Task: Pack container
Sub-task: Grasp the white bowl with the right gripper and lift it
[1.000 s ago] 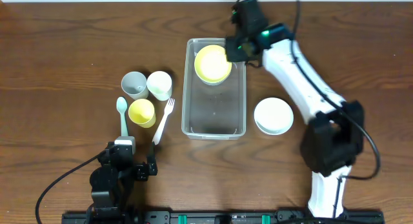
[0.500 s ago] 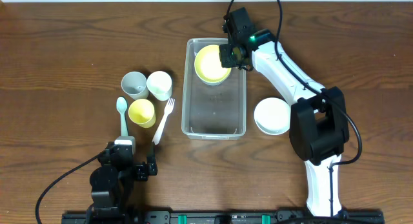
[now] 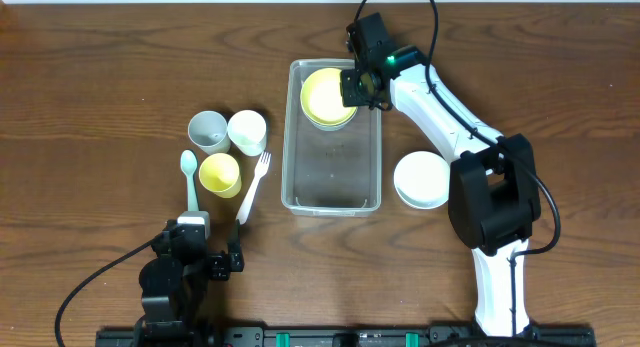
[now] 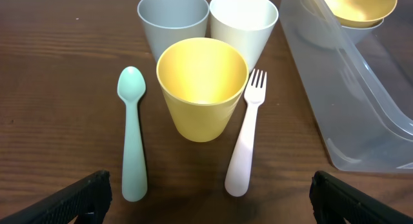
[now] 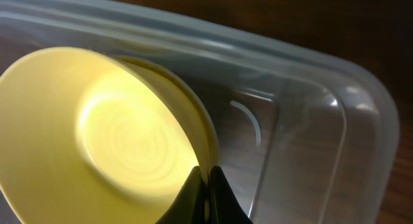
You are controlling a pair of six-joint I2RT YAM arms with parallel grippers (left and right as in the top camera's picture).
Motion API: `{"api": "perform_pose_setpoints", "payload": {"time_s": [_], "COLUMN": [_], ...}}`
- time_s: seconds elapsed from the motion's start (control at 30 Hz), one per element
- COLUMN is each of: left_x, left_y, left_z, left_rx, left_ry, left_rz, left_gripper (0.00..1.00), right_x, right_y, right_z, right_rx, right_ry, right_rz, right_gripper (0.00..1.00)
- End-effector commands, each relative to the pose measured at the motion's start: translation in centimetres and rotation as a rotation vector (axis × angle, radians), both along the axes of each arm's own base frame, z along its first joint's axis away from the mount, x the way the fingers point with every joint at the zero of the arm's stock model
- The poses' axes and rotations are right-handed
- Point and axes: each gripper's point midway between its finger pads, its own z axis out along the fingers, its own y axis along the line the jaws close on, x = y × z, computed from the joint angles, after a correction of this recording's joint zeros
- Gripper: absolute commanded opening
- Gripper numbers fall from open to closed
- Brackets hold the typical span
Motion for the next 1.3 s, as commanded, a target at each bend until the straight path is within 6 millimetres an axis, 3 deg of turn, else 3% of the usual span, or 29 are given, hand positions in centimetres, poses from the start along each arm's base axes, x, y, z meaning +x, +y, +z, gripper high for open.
{"api": "perform_pose_setpoints", "payload": {"time_s": [0.0,0.3,0.4,0.5,0.6,0.7,0.73,0.8,0.87,0.97,1.07,1.17,1.27], "left_x": [0.0,0.0,0.0,0.0,0.0,0.0,0.0,0.0,0.0,0.0,0.0,0.0,0.0], "left_y": [0.1,0.1,0.1,0.1,0.1,0.1,0.1,0.1,0.1,0.1,0.1,0.1,0.1], "left_z": [-0.4,-0.4,-0.4,-0.4,-0.4,-0.4,-0.4,-0.4,-0.4,-0.4,-0.4,-0.4,-0.4], "left_rx": [0.013,0.013,0.013,0.013,0.013,0.013,0.013,0.013,0.013,0.013,0.013,0.013,0.013], "left_ry": [0.002,0.002,0.002,0.002,0.002,0.002,0.002,0.002,0.002,0.002,0.002,0.002,0.002], "left_rz": [-0.001,-0.001,-0.001,-0.001,-0.001,-0.001,-0.001,-0.001,-0.001,-0.001,-0.001,-0.001,-0.001], "left_gripper": [0.98,0.98,0.98,0.98,0.98,0.98,0.98,0.98,0.98,0.98,0.98,0.97,0.98], "right_x": [-0.4,-1.0,-1.0,-0.7,0.0,0.5,0.3,-0.6,-2.3,-5.8,-9.5,-12.6,-14.6], "right_y": [0.5,0.6,0.6,1.5,1.9,0.4,-0.8,-3.5,-7.1,-12.6,-16.7,-18.7,-19.4], "right_z": [-0.3,2.4,2.7,3.9,7.8,13.3,15.8,18.7,20.4,19.8,17.1,13.6,10.0], "right_rx": [0.01,0.043,0.048,0.078,0.125,0.146,0.147,0.138,0.108,0.022,-0.065,-0.139,-0.18], "right_ry": [0.019,0.005,0.0,-0.036,-0.132,-0.258,-0.301,-0.33,-0.305,-0.18,0.011,0.184,0.292], "right_rz": [0.002,-0.02,-0.013,0.047,0.06,0.025,0.0,-0.065,-0.161,-0.308,-0.41,-0.435,-0.436], "right_gripper": [0.01,0.02,0.32,0.38,0.41,0.42,0.43,0.42,0.42,0.44,0.47,0.5,0.52]}}
